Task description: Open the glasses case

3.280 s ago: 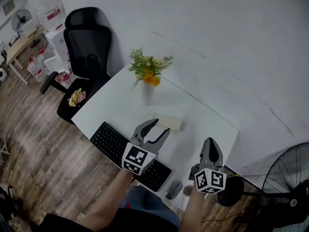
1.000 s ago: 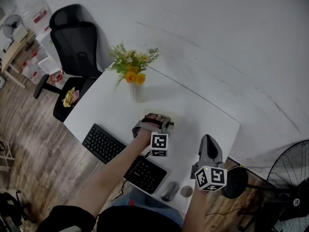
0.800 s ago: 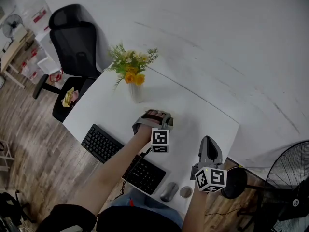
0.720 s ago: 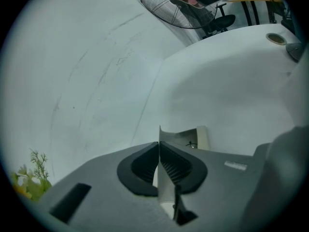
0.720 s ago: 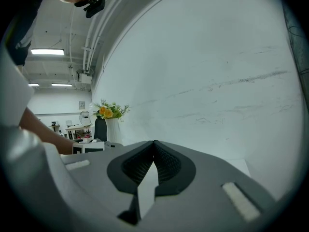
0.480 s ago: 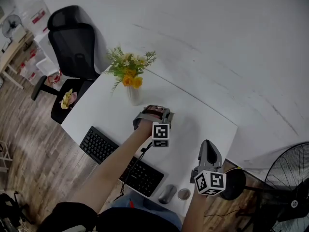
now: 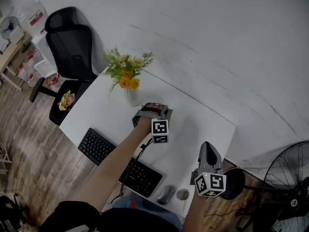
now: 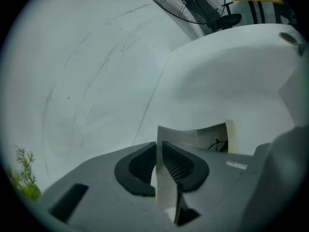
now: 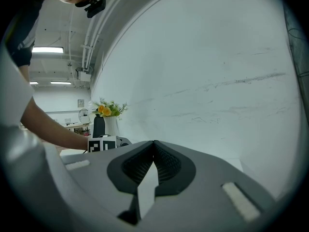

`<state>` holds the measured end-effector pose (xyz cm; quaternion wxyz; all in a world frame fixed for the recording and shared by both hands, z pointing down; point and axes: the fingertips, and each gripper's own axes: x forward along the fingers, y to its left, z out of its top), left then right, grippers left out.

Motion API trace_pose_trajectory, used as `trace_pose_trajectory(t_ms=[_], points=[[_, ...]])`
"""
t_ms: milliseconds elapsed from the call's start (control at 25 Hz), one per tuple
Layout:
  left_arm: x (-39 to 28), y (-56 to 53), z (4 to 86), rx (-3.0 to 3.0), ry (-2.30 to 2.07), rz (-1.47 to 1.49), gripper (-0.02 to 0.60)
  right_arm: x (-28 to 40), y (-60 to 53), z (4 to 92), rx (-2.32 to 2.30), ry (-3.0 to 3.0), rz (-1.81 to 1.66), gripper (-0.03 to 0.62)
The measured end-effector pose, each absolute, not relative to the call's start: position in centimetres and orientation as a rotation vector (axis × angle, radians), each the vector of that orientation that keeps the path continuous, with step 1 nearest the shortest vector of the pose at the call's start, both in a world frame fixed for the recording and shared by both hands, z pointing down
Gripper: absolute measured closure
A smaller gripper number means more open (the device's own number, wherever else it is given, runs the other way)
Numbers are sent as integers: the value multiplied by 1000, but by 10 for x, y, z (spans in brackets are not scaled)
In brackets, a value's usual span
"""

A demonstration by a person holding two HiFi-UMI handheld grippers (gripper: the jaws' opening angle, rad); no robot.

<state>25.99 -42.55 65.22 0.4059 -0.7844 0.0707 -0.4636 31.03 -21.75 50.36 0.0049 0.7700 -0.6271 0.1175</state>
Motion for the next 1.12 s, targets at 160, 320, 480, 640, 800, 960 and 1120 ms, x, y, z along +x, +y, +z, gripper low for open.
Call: trace_pose_trajectory(t_ms=[160, 320, 480, 640, 800, 960, 1120], points=[[255, -424, 650, -1978, 181, -1184, 529, 309, -219, 502, 2407, -1972, 364, 582], [255, -419, 647, -1980, 187, -1156, 529, 305, -220, 501, 2400, -1984, 360, 582], [250, -412, 639, -2005, 192, -1135, 528, 302, -221, 498, 2395, -1996, 353, 582], [242, -405, 629, -2081, 229, -1108, 529, 298, -220, 494, 2398, -2005, 345, 582], [235, -400, 593, -2259, 361, -990, 548, 296, -221, 491, 2400, -2017, 333, 582], [224, -389, 545, -2409, 478, -837, 558, 290, -224, 486, 2398, -2039, 322, 582], [203, -378, 496, -2571, 607, -664, 570, 283, -232, 478, 2385, -2076, 294, 582]])
